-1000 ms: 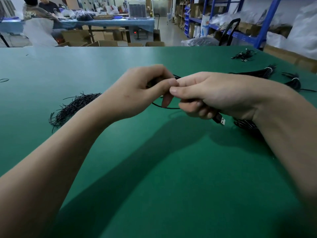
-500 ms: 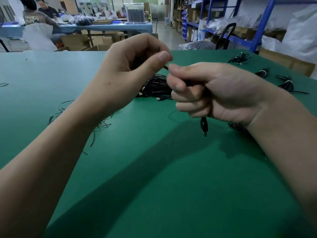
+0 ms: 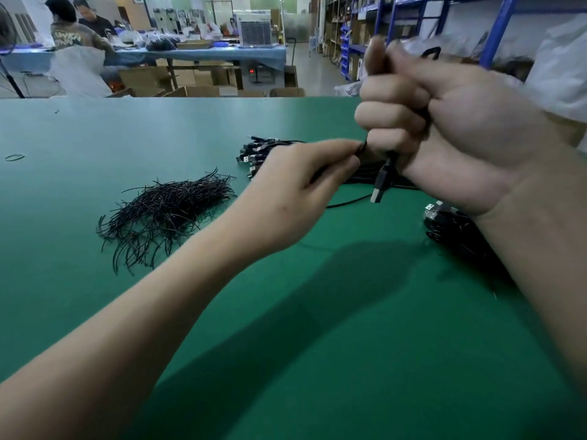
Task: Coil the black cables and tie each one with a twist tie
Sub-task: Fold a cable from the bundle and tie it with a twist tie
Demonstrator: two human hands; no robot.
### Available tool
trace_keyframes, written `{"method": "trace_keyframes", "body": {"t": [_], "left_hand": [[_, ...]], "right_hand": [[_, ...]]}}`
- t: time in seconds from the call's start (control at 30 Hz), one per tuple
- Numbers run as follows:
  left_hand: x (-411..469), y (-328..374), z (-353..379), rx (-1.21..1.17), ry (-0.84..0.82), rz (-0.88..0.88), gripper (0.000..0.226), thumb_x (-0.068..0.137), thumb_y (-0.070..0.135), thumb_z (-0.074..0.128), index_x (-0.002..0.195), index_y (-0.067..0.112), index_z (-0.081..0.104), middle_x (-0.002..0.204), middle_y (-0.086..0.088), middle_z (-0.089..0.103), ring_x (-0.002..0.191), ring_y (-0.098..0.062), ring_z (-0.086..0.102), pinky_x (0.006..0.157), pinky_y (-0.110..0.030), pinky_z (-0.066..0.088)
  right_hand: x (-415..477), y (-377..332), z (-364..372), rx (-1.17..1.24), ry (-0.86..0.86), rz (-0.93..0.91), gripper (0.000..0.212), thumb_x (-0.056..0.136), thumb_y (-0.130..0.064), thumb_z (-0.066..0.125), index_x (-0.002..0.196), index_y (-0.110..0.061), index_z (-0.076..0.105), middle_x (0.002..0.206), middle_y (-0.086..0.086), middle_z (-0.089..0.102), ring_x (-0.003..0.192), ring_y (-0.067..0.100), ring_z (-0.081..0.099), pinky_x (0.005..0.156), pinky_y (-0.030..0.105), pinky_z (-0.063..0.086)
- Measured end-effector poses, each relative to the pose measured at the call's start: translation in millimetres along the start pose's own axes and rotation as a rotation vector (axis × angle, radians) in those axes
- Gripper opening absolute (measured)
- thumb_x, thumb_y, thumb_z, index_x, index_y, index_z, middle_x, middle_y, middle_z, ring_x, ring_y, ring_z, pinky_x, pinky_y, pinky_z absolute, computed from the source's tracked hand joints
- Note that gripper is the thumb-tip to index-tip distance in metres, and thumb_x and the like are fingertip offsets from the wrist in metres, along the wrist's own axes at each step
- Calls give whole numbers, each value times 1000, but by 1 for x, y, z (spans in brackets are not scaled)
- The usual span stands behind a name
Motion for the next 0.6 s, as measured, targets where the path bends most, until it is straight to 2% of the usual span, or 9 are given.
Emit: {"method": "trace_keyframes", "body": {"t": [0.13, 0.23, 0.3, 0.37, 0.4, 0.47, 0.53, 0.57, 0.6], "left_hand": [[-2, 3, 8, 137, -89, -43, 26, 106, 20, 49, 92, 3, 63, 62, -3, 45, 60, -17, 36, 58, -27, 31], [-2, 7, 11, 259, -132, -35, 26, 105, 22, 50, 88, 6, 62, 59, 1, 44, 57, -16, 36, 60, -35, 35], [-2, 12, 10, 339, -121, -11, 22, 104, 23, 51, 84, 16, 58, 63, 5, 49, 62, -21, 43, 65, -42, 42], [-2, 15, 6, 391, -117, 4, 21, 103, 25, 51, 91, 19, 66, 76, 0, 65, 72, -30, 57, 71, -45, 47], [-1, 16, 3, 412, -112, 9, 22, 103, 25, 51, 95, 19, 70, 81, -4, 70, 76, -32, 60, 72, -46, 48], [0, 19, -9, 440, -85, 40, 22, 102, 26, 52, 94, 18, 72, 77, -6, 70, 68, -29, 58, 69, -45, 48], [1, 22, -21, 448, -77, 69, 22, 101, 25, 55, 92, 20, 75, 65, 6, 65, 55, -12, 50, 62, -33, 46], [2, 24, -26, 439, -81, 78, 22, 101, 24, 57, 91, 21, 77, 58, 13, 58, 52, -9, 48, 57, -21, 40], [2, 25, -31, 425, -79, 76, 23, 100, 24, 59, 86, 20, 76, 52, 15, 51, 51, -8, 47, 53, -16, 33]], "right_hand": [[6, 4, -38, -186, 351, -122, 33, 111, -25, 34, 96, -10, 59, 54, -9, 34, 47, 5, 27, 42, 17, 22], [5, 7, -50, -380, 491, -228, 37, 112, -21, 31, 95, -6, 60, 58, -4, 58, 52, 10, 52, 49, 21, 45], [6, 11, -49, -509, 494, -265, 38, 112, -21, 29, 95, -5, 59, 67, 2, 69, 62, 16, 68, 60, 28, 58], [4, 12, -44, -705, 482, -314, 37, 111, -19, 31, 95, -4, 60, 78, 8, 72, 71, 20, 73, 68, 31, 61], [2, 11, -40, -845, 479, -351, 36, 111, -19, 34, 95, -3, 61, 80, 8, 72, 71, 17, 73, 68, 30, 61], [0, 10, -32, -1102, 442, -410, 35, 110, -20, 39, 93, -3, 64, 75, 2, 70, 64, 10, 69, 58, 23, 56], [4, 16, -24, -1240, 337, -386, 37, 108, -23, 42, 86, -2, 62, 65, -2, 64, 53, 8, 60, 52, 23, 46], [6, 20, -20, -1267, 282, -355, 39, 108, -24, 42, 82, -1, 59, 61, -2, 61, 50, 7, 54, 53, 26, 42], [8, 24, -18, -1264, 239, -326, 43, 109, -27, 41, 78, -1, 57, 59, -2, 59, 50, 7, 50, 55, 28, 39]]}}
Point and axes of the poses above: each hand's wrist, its own x-axis towards the middle knuckle, its own z-axis out of the palm, y = z × x, the point moved 8 cm from there along x, towards the middle knuckle
